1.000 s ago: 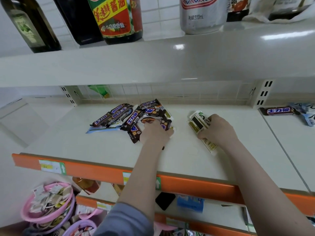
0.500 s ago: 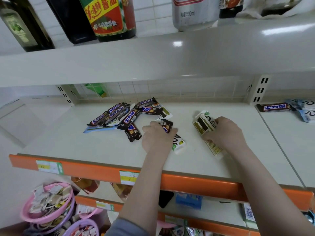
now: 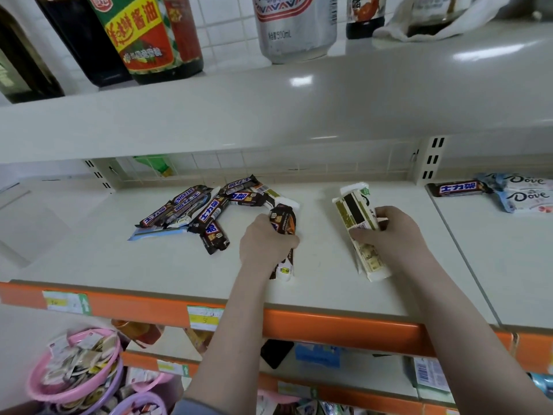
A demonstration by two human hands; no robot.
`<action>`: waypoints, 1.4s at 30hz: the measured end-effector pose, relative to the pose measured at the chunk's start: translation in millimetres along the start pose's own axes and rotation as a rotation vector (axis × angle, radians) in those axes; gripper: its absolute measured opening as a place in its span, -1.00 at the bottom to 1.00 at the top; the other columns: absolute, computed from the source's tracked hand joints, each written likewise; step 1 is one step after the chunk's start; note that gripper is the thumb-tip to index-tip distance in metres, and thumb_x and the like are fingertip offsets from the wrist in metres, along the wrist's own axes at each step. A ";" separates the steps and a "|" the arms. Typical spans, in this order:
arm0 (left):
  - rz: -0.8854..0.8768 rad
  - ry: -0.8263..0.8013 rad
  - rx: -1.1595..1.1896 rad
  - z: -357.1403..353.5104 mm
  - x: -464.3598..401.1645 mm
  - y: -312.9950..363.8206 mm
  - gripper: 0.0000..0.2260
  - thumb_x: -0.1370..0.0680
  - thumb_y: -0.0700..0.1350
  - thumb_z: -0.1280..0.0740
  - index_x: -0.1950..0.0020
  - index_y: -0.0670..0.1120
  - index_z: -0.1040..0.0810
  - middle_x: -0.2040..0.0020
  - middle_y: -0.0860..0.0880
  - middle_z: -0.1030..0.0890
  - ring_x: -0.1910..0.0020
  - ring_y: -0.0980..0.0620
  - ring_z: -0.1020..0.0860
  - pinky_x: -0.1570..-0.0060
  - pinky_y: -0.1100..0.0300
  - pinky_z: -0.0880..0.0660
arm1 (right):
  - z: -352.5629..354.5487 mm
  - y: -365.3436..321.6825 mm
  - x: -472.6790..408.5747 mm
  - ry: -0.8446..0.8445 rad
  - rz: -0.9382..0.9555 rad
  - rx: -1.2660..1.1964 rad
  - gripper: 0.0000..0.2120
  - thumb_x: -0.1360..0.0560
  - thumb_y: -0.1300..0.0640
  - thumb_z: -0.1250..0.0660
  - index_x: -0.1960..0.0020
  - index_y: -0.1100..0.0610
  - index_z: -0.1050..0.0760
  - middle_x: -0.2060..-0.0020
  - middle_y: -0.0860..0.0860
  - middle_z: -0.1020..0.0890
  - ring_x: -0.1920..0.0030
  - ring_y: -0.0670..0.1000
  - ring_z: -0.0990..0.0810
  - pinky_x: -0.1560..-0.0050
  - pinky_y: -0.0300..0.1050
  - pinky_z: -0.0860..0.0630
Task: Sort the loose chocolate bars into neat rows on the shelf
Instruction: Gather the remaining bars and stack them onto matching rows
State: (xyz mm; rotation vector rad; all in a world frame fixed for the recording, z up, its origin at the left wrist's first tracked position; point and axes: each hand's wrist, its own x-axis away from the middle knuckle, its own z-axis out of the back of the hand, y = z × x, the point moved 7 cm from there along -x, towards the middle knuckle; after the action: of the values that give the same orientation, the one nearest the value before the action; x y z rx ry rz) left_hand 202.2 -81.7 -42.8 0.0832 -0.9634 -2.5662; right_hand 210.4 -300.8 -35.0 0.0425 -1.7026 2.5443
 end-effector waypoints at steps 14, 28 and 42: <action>0.033 -0.139 0.975 -0.4 65.4 10.1 -0.93 -0.43 -0.29 -0.38 0.19 -0.14 -0.56 0.34 -0.08 -0.63 0.37 0.02 -0.62 0.32 0.22 -0.57 | 22.6 -2.1 77.8 0.055 0.043 -0.437 -0.91 -0.45 0.23 -0.35 0.10 0.06 -0.57 0.27 0.02 -0.66 0.33 -0.03 -0.63 0.41 -0.27 -0.54; 0.300 -0.524 1.233 -78.8 177.2 28.7 -0.90 -0.43 -0.24 -0.24 0.07 -0.18 -0.44 0.32 -0.11 -0.50 0.42 -0.04 -0.50 0.35 0.22 -0.48 | 81.3 26.5 163.5 0.070 0.032 -0.520 -0.86 -0.43 0.25 -0.37 0.02 0.16 -0.60 0.20 0.15 -0.69 0.29 0.07 -0.64 0.27 -0.14 -0.58; 0.178 -0.465 1.301 -238.1 259.8 221.5 -0.52 -0.44 0.00 -0.42 -0.26 -0.23 -0.48 -0.06 -0.22 -0.65 0.00 -0.17 -0.64 0.23 0.10 -0.60 | 294.9 120.8 116.6 -0.006 0.049 -0.543 -0.84 -0.42 0.28 -0.38 0.00 0.21 -0.59 0.20 0.17 -0.70 0.25 0.13 -0.67 0.24 -0.04 -0.62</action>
State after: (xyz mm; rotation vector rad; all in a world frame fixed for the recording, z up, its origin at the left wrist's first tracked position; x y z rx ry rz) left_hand 84.9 -480.6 -60.2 -0.2401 -2.4861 -1.4118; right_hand 78.0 -613.1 -25.8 -0.0258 -2.3517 2.0201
